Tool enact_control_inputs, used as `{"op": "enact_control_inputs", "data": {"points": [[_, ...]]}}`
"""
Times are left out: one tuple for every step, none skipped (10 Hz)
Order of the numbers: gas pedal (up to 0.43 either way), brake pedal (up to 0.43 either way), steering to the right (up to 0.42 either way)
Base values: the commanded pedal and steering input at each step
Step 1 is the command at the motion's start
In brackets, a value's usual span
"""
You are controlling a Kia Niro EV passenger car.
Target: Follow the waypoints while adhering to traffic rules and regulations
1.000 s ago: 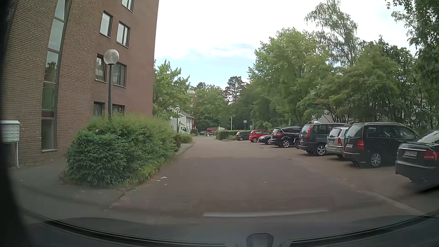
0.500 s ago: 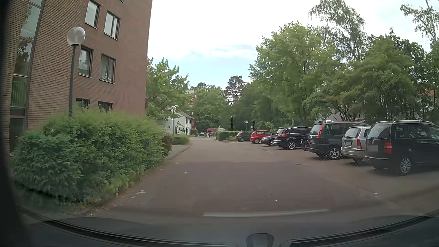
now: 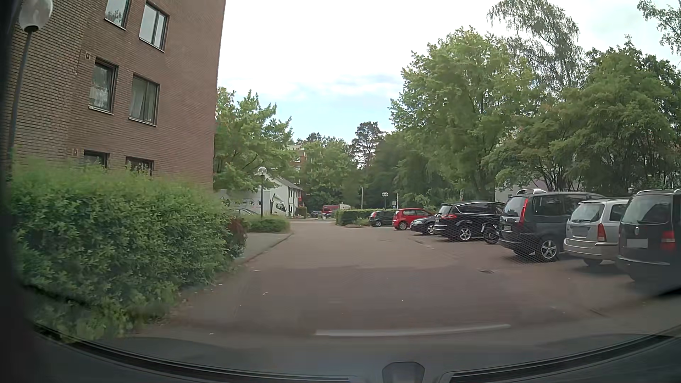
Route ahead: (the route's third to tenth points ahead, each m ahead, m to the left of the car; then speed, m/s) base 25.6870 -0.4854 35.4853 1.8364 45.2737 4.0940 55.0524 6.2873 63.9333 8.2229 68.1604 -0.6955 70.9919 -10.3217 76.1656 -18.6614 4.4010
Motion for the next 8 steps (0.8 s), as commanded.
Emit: {"op": "enact_control_inputs", "data": {"points": [[0.098,0.006,-0.012],[0.098,0.006,-0.012],[0.098,0.006,-0.013],[0.098,0.006,-0.013],[0.087,0.006,-0.013],[0.087,0.006,-0.013],[0.087,0.006,-0.014],[0.087,0.006,-0.015]]}}
